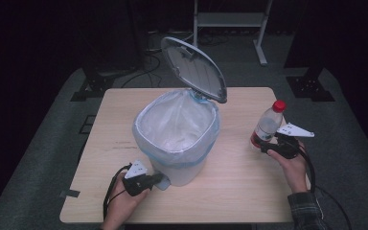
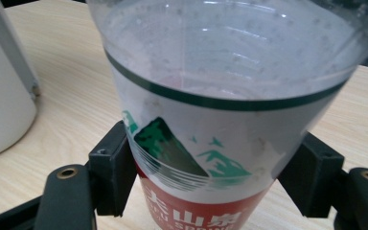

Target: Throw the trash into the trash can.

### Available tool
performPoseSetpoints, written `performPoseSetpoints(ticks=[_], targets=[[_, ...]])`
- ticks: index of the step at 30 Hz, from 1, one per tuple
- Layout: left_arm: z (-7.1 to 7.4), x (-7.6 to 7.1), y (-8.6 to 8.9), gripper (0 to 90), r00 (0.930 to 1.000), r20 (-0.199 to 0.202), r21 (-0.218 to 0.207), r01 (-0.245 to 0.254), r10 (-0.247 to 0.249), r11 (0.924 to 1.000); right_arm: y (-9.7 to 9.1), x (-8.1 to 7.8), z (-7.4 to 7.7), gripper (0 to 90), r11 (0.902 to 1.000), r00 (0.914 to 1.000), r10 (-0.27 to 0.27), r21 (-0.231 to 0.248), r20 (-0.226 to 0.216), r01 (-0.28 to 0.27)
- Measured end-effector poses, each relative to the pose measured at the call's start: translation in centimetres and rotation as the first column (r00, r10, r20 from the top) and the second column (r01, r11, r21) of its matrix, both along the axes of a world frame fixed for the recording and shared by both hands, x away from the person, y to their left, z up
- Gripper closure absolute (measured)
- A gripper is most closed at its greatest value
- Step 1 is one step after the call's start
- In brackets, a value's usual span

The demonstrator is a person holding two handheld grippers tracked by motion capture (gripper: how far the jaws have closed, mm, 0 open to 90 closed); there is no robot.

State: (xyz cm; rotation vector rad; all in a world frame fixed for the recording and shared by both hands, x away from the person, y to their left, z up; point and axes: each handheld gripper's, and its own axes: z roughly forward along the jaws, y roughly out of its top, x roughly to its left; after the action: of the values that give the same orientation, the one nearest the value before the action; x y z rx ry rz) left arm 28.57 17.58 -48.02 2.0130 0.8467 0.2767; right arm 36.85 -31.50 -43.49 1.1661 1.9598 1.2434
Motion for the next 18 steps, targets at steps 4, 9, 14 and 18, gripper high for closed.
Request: performPoseSetpoints(ticks=[4, 9, 14, 18], targets=[[0.00, 0.01, 0.01, 88.5, 1.0000, -0.001, -0.001, 0.000, 0.000, 1.0000, 0.16, -0.24, 0.31, 28.5, 0.9997, 0.9997, 0.023, 0.006, -0.002, -0.023], [0.00, 0.01, 0.01, 88.5, 1.0000, -0.001, -0.001, -0.001, 0.001, 1.0000, 0.27, -0.42, 0.51, 28.7, 0.9990, 0.9990, 0.042, 0.014, -0.018, -0.042], [0.00, 0.02, 0.02, 88.5, 1.0000, -0.002, -0.001, 0.000, 0.000, 1.0000, 0.39, -0.57, 0.69, 28.8, 0.9979, 0.9977, 0.063, 0.020, -0.027, -0.062], [0.00, 0.01, 0.01, 88.4, 1.0000, -0.001, -0.001, -0.001, 0.001, 1.0000, 0.50, -0.71, 0.94, 28.9, 0.9971, 0.9969, 0.073, 0.026, -0.030, -0.072]])
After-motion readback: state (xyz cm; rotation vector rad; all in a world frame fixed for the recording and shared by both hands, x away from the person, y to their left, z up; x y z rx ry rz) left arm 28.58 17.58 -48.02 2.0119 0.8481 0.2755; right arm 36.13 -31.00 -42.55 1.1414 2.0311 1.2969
